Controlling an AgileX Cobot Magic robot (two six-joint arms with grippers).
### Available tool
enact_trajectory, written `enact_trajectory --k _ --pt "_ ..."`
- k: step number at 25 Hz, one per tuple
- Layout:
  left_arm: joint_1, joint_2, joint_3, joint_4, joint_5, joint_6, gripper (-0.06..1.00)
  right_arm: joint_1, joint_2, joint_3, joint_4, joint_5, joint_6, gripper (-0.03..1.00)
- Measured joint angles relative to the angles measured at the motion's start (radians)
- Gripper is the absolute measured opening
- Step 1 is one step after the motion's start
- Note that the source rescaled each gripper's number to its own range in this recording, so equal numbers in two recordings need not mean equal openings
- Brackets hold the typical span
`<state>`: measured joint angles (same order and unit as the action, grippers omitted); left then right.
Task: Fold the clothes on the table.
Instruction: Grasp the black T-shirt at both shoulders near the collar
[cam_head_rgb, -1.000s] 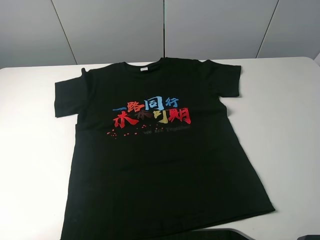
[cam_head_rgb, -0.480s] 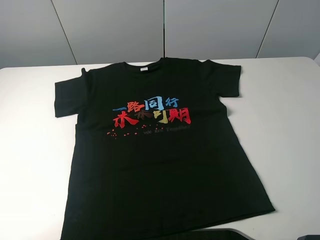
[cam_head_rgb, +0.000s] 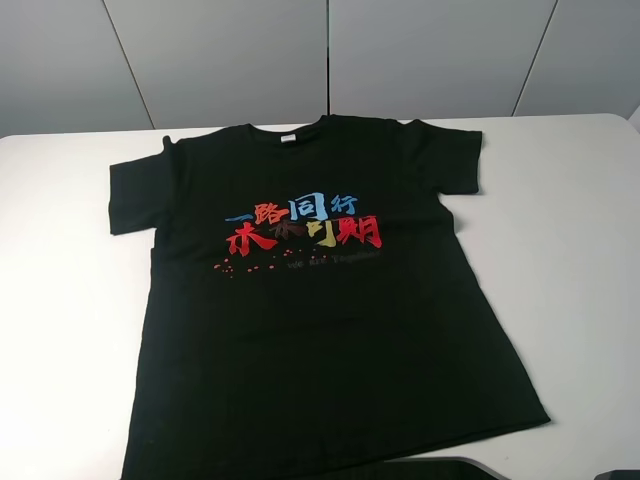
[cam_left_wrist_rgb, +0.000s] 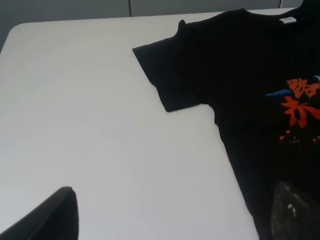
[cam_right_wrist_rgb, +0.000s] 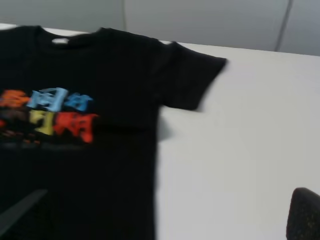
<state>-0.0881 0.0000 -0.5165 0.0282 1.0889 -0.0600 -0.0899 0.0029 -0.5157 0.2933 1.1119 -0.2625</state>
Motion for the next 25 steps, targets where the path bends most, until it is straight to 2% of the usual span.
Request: enact_trajectory --k 3,8,12,16,21,25 --pt "0.0 0.0 0.0 -0.005 0.0 0.0 1.0 0.0 0.0 0.0 0.08 0.0 0.0 1.0" --pt "0.0 0.0 0.0 -0.001 0.0 -0.004 1.0 0.0 0.0 0.0 0.11 0.0 0.0 1.0" --pt "0.0 0.0 0.0 0.056 0.0 -0.015 1.0 0.0 0.0 0.0 0.11 -0.019 0.009 1.0" --pt "0.0 0.0 0.0 0.12 -0.002 -0.046 1.0 0.0 0.0 0.0 0.106 -0.106 0.001 1.0" --pt "0.0 0.019 0.0 0.152 -0.016 -0.036 1.0 0.0 0.029 -0.005 0.005 -0.145 -0.041 1.0" --pt "0.0 0.145 -0.006 0.157 -0.063 0.021 1.0 0.0 0.187 -0.082 -0.096 -0.166 -0.112 1.0"
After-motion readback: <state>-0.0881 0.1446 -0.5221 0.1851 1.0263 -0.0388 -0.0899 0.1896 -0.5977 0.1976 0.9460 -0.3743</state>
